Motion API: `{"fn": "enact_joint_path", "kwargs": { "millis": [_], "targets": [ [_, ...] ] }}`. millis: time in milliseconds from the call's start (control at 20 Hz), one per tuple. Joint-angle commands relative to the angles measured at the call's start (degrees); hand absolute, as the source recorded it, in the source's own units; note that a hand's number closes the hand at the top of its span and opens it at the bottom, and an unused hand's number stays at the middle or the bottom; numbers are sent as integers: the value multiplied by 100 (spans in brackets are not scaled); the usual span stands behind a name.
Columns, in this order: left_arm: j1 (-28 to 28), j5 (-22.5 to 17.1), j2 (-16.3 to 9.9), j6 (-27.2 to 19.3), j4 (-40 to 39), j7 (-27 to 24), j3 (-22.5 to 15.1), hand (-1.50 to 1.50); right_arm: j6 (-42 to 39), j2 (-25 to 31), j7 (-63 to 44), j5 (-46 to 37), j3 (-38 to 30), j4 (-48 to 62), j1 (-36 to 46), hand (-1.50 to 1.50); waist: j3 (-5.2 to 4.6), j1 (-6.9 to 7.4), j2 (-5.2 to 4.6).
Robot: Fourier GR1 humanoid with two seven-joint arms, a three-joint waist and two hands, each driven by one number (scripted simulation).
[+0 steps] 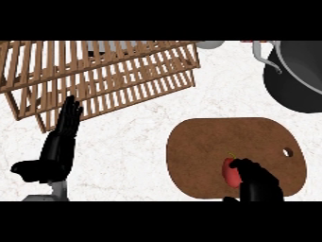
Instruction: Pick the bell pepper from the cutting board and place it in the pot
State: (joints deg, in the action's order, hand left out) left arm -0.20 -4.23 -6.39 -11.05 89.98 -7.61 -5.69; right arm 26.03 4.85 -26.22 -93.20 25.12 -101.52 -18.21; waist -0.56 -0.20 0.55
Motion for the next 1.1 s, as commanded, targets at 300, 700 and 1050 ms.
{"fn": "enact_joint_path", "kwargs": {
  "millis": [300,700,1050],
  "targets": [
    [-270,56,128,152,70,-15,-246,0,-2350,-474,-887,1402,-1013,1242,2315,150,68,661,-365],
    [-509,239,212,44,-4,190,-391,0,-2594,-477,-1431,1515,-2122,2781,5314,150,67,632,-218],
    [-468,156,55,96,162,416,-235,0,-1770,-415,-1967,786,-2506,4617,7313,150,56,459,-158]
  ]
}}
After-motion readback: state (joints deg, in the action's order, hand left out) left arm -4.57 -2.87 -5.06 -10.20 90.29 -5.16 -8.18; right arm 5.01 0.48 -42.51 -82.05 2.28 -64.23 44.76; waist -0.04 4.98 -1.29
